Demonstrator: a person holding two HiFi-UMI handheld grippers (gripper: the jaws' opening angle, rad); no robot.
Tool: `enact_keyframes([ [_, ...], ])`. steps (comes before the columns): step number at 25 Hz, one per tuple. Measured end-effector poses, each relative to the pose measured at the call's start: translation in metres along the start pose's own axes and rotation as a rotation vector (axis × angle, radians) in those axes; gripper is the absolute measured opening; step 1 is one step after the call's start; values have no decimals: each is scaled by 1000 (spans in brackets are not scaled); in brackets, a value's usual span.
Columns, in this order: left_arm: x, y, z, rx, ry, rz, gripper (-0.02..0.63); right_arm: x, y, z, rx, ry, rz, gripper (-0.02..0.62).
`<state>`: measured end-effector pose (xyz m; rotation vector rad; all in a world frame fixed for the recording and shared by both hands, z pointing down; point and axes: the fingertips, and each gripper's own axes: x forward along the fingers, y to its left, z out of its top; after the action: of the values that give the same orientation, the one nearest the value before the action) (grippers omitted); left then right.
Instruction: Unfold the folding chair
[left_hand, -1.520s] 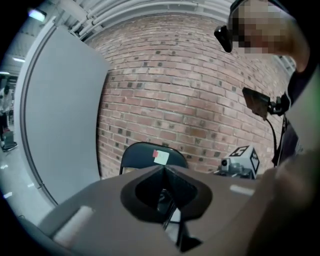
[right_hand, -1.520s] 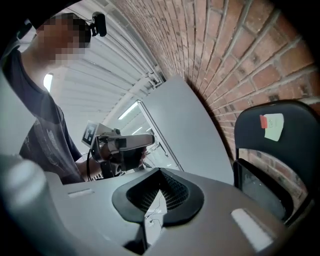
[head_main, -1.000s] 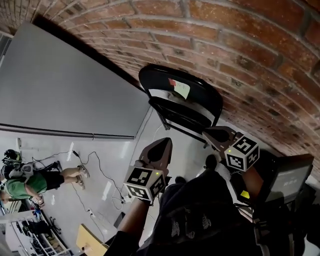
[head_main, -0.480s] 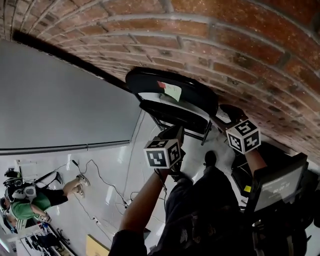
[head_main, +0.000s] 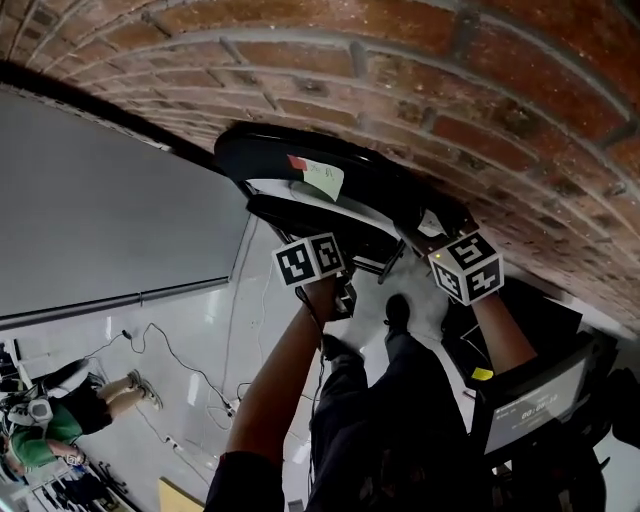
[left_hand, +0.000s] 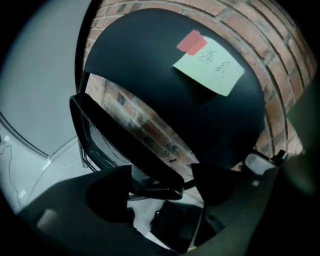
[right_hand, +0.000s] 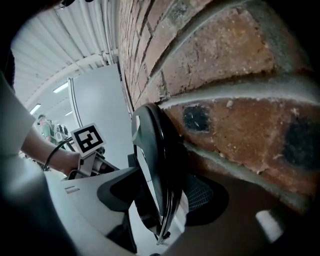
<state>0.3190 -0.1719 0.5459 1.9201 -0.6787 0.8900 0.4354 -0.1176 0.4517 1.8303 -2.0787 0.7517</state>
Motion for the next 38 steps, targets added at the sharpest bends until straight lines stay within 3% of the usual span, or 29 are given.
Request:
enact_keyframes([
  [5,17,10,7,-63,-5,42,393,10,2,2,-56,9,2,257],
  [10,19,17,-1,-32,2,89,381,12,0,0,-76,-2,-10,255],
  [19,46,34,-5,-287,25,60,468,11,-6,0,-98,-5,-41,196],
  [23,63,39,-11,-321,34,87,457,10,-5,-3,-110,18,-27,191],
  [28,72,41,-18,-458,22,-2,455,9,-5,-3,-150,17,-2,184],
  [32,72,34,-16,-449,17,-35,383,9,-6,-3,-150,7,-1,183],
  [38,61,38,-25,-429,4,-61,385,10,-4,-6,-156,14,24,182],
])
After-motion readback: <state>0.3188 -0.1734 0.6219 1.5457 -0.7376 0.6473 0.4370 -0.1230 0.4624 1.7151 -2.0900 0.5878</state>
